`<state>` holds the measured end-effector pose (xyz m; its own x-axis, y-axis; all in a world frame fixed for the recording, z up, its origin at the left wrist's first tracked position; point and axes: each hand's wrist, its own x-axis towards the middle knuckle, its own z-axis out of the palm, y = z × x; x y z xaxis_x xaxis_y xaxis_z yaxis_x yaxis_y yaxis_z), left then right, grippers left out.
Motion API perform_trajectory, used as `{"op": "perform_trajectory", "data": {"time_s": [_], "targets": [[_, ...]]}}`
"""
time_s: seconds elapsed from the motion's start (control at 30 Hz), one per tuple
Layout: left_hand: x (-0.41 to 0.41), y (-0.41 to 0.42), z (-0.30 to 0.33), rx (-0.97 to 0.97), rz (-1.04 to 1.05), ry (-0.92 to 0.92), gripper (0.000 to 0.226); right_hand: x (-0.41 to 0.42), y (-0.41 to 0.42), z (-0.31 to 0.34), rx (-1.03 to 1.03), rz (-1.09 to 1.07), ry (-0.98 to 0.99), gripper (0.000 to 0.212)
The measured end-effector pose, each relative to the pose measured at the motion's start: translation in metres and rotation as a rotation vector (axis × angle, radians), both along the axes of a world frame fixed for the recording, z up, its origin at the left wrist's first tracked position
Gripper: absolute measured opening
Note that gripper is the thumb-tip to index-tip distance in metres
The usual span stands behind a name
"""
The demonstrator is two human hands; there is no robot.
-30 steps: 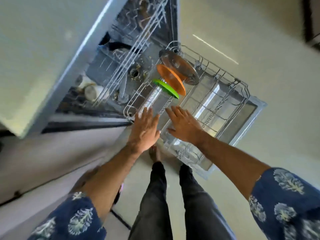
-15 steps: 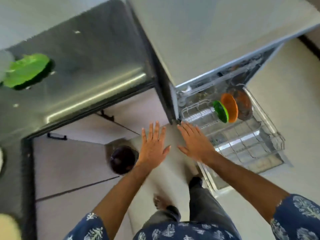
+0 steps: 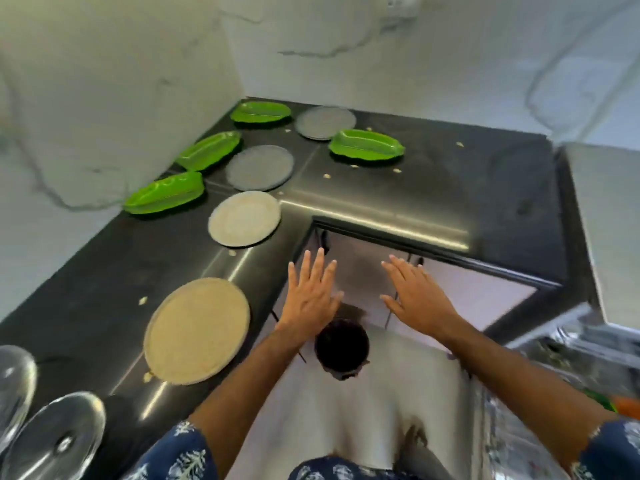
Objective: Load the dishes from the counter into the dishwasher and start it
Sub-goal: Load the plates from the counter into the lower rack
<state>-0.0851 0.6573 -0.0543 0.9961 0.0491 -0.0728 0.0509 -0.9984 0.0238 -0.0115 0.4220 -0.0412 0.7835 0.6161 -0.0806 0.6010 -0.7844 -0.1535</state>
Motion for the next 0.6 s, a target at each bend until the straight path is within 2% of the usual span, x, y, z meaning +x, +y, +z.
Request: {"op": "perform_trajectory", "data": {"time_s": [0.27, 0.37, 0.6], "targets": [[0.005, 0.100, 0.009, -0.037, 0.284, 0.013, 0.066, 0.059, 0.127, 0.014, 0.062, 0.270, 0.036, 0.066], [-0.003, 0.126, 0.008, -0.034, 0.419, 0.015, 0.065, 0.076, 0.173, 0.010, 0.054, 0.444, 0.064, 0.067], [-0.076, 0.161, -0.004, -0.160, 0.956, 0.142, 0.064, 0.062, 0.246, -0.020, 0.059, 0.875, 0.092, 0.065]]}}
